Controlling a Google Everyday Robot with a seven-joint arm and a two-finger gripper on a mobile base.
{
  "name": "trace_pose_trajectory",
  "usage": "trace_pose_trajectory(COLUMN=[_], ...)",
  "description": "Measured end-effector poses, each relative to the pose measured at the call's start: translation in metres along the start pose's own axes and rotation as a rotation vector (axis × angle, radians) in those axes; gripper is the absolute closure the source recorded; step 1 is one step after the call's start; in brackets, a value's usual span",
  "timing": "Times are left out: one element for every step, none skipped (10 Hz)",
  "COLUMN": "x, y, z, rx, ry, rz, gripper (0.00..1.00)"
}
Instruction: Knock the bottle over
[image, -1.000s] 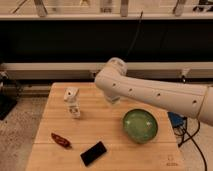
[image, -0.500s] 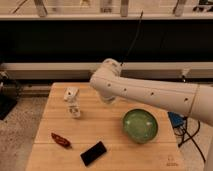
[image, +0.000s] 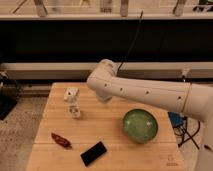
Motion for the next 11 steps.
trace_pose_trajectory(x=[-0.002,-0.007,-0.009,-0.009,-0.014,-0.020,-0.022,-0.025,-0.030,-0.033,-0.035], y=[-0.002,-0.006,-0.008,-0.009,-0.013,-0.017,-0.019,-0.021,-0.024,-0.026,-0.028], z=[0.002,0.004,0.006,0.007,0.010,0.013,0.015,0.017,0.020,0.021,0.023], rx=[0.001,0.003,0.004,0.005,0.007,0.010,0.013,0.014,0.017,0.020,0.021], ry=[-0.002,-0.008,-0.010,-0.012,-0.017,-0.024,-0.029,-0.034,-0.040,-0.043,-0.047], rz=[-0.005,-0.017,-0.021,-0.025,-0.036,-0.050,-0.057,-0.067,-0.081,-0.090,-0.098], gripper=[0.97,0.99,0.99,0.99,0.99,0.99,0.99,0.99,0.99,0.99,0.99])
